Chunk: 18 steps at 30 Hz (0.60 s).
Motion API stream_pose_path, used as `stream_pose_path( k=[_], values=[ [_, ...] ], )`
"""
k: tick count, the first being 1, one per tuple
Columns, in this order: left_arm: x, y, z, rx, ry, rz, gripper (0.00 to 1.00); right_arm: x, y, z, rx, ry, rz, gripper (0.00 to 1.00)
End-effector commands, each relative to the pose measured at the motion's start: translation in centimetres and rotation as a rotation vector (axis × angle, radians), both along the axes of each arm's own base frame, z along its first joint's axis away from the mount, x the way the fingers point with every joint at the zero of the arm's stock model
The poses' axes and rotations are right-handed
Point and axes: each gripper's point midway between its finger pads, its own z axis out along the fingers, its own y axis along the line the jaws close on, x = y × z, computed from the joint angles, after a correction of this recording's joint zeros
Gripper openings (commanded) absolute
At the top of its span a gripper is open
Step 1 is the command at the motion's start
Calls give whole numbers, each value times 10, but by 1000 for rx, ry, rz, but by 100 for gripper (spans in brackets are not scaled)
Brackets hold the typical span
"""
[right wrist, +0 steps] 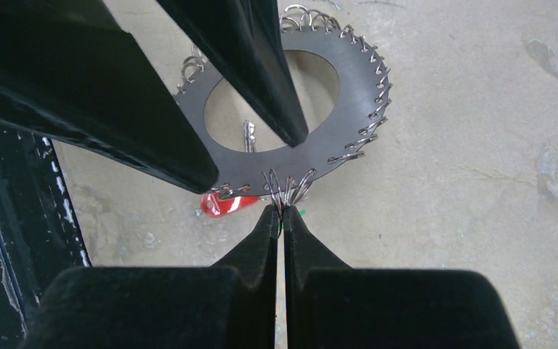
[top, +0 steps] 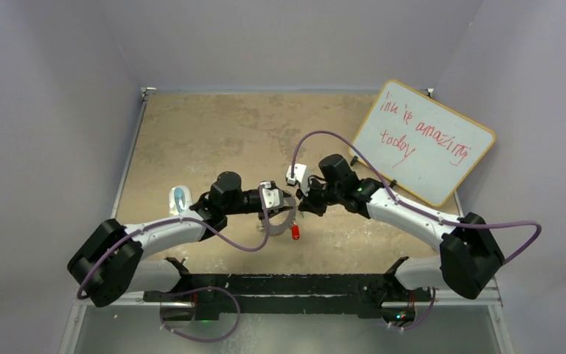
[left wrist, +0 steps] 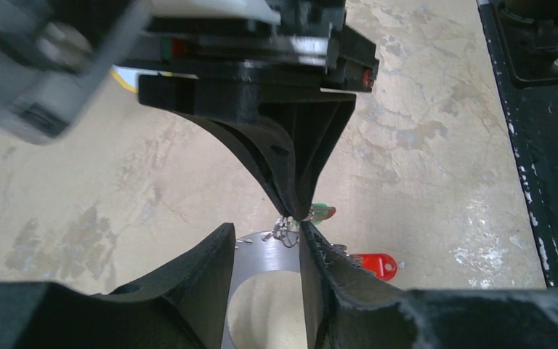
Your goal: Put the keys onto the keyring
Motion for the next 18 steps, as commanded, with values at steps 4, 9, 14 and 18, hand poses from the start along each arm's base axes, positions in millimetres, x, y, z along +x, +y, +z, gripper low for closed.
stream_pose_path(
  k=[4,9,14,18],
  values=[
    [1,-10,-7,11,-21,-66,30,6,24,40,132,-91,82,0],
    [1,-7,-15,5,-30,-47,29,7,27,43,155,-131,111,0],
    [-3,-5,-21,17,-23,-56,16,8,29,40,152,-145,138,0],
    [-4,3,-24,50,-44,-45,15,12,32,42,154,-163,148,0]
  ],
)
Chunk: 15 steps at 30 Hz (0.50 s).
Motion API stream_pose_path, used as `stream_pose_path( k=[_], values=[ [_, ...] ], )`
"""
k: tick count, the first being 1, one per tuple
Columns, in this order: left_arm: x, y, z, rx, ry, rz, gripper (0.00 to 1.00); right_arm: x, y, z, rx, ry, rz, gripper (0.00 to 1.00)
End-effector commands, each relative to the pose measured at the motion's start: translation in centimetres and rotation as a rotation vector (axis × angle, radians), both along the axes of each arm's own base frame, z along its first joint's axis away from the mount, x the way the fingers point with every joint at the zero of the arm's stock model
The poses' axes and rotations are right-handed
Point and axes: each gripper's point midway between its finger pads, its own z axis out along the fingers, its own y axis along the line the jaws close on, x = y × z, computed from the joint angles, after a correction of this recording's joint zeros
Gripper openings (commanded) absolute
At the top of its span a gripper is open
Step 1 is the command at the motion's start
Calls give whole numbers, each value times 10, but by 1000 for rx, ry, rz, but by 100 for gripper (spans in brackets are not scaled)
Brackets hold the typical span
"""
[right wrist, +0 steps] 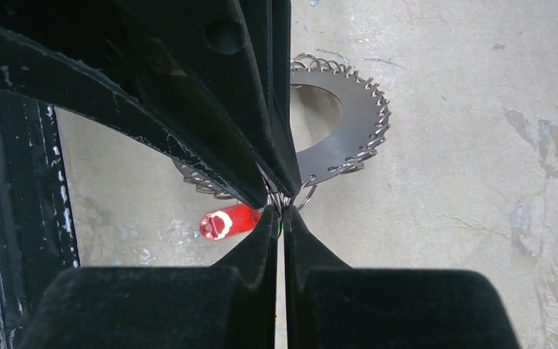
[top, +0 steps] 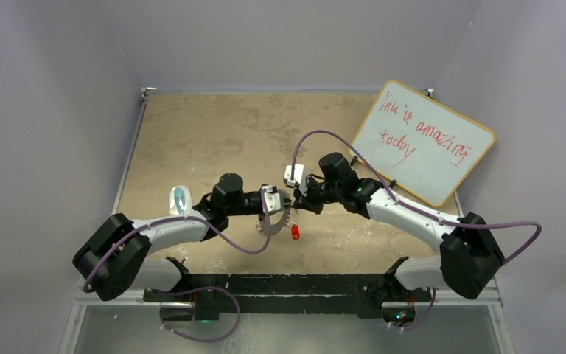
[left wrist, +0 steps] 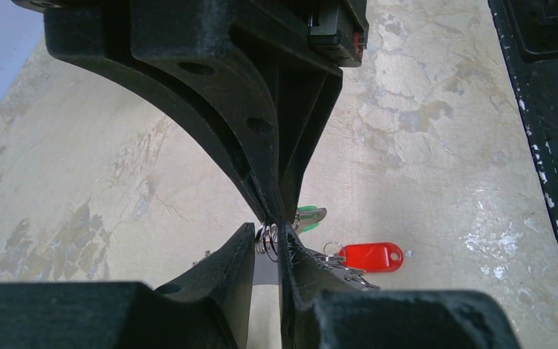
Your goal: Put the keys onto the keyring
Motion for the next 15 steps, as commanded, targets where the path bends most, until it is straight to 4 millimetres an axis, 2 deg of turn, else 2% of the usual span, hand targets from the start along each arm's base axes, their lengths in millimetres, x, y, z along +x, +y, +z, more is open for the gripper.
stream_pose_path(
  k=[1,3,6,15],
  values=[
    [-3,9,1,26,-57,-2,19,9,16,27,77,-95,55,0],
    [0,14,4,41,-78,27,28,11,17,28,84,-109,61,0],
    [-1,21,11,50,-104,48,35,10,17,24,81,-119,74,0],
    [-12,27,11,37,-111,34,35,6,28,33,160,-211,181,0]
  ],
)
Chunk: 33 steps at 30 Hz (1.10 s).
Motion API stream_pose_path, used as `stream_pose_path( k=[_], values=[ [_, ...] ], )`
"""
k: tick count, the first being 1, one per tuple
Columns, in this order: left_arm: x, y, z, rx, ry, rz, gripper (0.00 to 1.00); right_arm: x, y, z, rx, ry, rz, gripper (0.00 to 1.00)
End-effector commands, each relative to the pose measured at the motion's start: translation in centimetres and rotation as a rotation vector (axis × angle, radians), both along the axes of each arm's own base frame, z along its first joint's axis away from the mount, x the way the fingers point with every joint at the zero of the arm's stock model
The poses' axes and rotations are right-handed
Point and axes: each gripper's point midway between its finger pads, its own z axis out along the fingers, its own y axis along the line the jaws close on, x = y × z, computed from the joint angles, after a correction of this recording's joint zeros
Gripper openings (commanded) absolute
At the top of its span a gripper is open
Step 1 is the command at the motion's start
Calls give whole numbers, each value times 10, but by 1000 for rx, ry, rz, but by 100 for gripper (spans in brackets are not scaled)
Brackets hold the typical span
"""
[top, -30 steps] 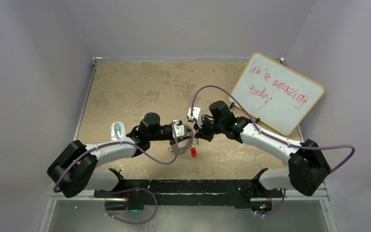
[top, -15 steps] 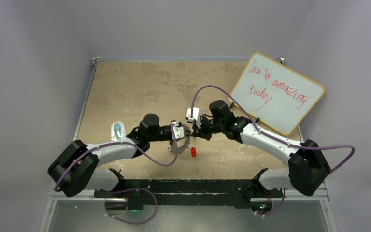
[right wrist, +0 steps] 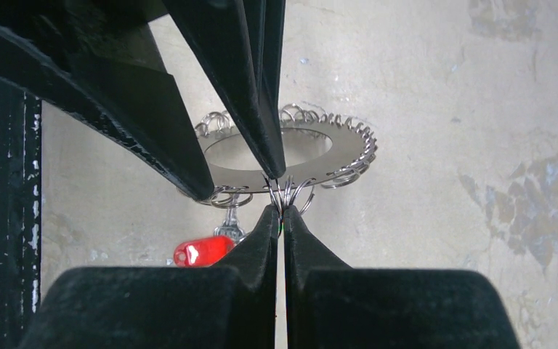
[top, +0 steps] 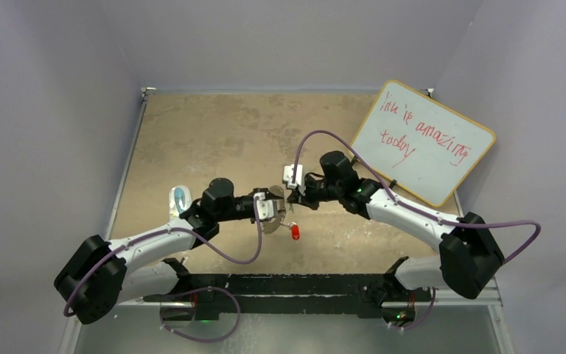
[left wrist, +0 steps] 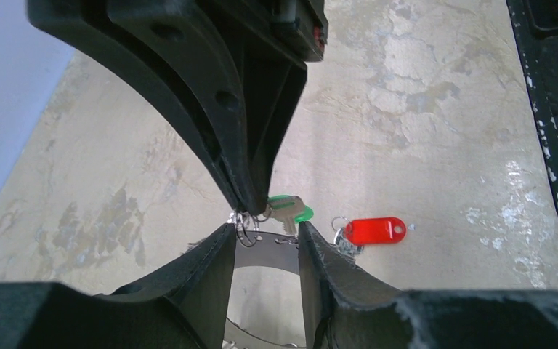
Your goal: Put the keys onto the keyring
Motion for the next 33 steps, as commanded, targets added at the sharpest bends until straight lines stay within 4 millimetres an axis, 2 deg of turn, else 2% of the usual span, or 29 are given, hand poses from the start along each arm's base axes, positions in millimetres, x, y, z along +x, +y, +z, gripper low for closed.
stream_pose_path(
  k=[1,13,20,23,33],
  values=[
    [-3,3,-6,9,-12,-9,34,-3,15,18,91,-99,104,0],
    [17,16,10,-16,-96,125,18,1,14,17,71,-117,110,0],
    [5,7,11,-33,-85,40,17,4,14,21,73,-121,95,0],
    [-1,3,10,-39,-74,4,21,4,14,21,70,-121,90,0],
    [-1,0,3,-30,-52,-12,23,4,15,25,80,-116,89,0]
  ],
)
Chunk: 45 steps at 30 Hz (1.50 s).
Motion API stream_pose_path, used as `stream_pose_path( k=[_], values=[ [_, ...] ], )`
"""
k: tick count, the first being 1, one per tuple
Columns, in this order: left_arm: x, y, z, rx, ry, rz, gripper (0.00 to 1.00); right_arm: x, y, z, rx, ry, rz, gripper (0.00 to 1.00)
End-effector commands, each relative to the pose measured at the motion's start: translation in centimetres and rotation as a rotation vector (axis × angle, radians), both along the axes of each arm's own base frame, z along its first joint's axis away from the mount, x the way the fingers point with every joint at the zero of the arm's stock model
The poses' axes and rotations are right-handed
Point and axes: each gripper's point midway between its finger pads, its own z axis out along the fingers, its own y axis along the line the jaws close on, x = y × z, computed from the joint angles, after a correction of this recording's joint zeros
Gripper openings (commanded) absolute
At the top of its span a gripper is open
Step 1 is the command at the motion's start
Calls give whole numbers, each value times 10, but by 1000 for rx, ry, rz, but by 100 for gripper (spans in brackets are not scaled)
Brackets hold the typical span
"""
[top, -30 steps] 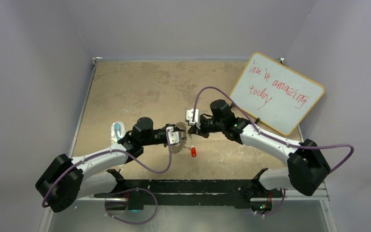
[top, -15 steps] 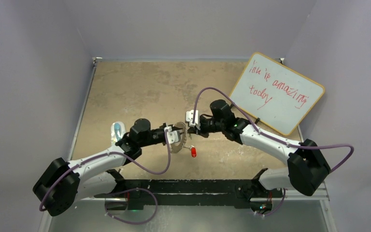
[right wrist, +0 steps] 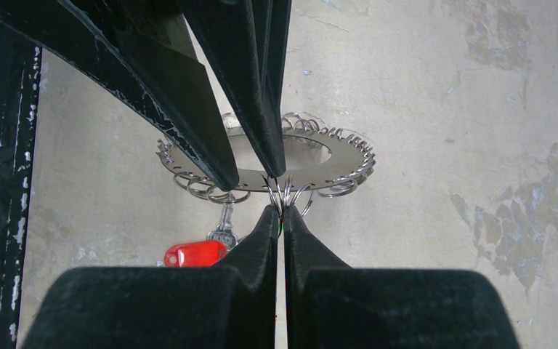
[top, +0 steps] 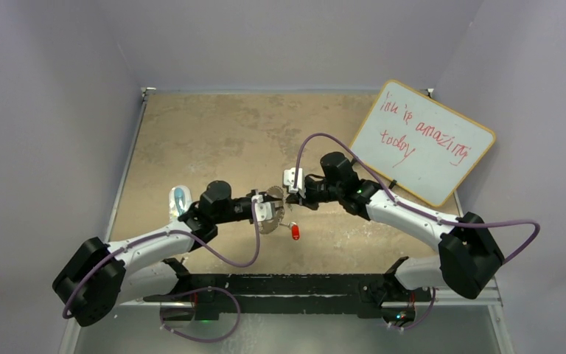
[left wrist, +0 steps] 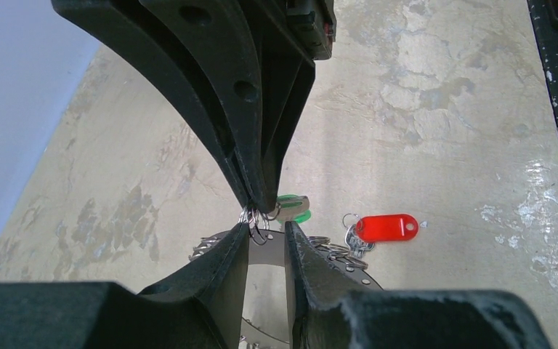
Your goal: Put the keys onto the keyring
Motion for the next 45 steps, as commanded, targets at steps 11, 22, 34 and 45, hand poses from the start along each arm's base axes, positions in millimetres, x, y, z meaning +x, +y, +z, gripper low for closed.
stream_pose_path(
  k=[11,22,34,45],
  values=[
    [12,-11,3,-40,-3,13,21,3,11,22,56,-31,21,0],
    [32,-4,5,-51,17,137,25,2,11,24,61,-33,33,0],
    [8,-17,14,-115,35,-5,6,4,12,24,62,-31,24,0],
    [-4,-12,12,-144,70,-11,22,5,13,27,84,-30,6,0]
  ],
)
